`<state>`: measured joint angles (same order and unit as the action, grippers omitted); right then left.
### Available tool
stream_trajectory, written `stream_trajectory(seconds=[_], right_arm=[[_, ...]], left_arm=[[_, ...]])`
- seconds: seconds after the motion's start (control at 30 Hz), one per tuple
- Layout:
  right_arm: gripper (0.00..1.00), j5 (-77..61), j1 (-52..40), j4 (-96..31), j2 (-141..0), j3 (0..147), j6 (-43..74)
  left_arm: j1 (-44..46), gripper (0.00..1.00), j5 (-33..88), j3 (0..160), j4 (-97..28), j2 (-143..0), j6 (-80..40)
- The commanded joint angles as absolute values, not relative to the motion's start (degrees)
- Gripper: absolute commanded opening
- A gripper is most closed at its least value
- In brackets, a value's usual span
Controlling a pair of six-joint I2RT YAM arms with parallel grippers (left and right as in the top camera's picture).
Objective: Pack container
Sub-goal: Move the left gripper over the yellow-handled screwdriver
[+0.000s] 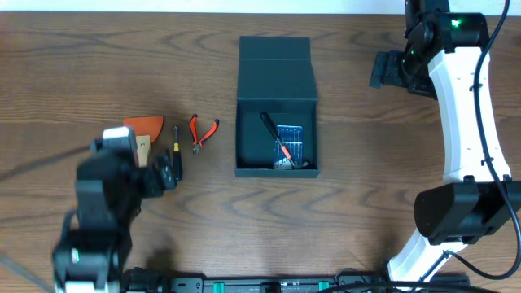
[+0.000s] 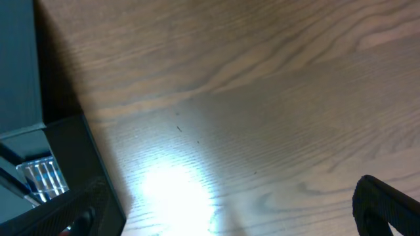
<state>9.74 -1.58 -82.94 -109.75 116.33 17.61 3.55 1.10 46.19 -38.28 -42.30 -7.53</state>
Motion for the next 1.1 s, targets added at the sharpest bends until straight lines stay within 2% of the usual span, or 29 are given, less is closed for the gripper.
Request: stream_trajectory(seconds=[0.0,0.13,0.47,1.07], right_arm=[[0.99,10.3,-1.5,-83.0,-109.4,117.4,18.4],[0.99,10.3,-1.5,-83.0,-109.4,117.4,18.4],[0.99,10.3,-1.5,-83.0,-109.3,117.4,18.4],[0.99,10.3,-1.6,-83.0,-109.4,117.4,18.4]], left_arm=[[3.7,0.98,0.9,55.1,-44.4,-54.1,-8.0],[3.7,0.98,2.2,59.5,-48.3,-64.5,-8.0],[3.7,0.99,9.9,59.5,-51.6,-79.1,-4.7],[3.7,0.99,7.9,59.5,-46.6,-91.5,-2.9]])
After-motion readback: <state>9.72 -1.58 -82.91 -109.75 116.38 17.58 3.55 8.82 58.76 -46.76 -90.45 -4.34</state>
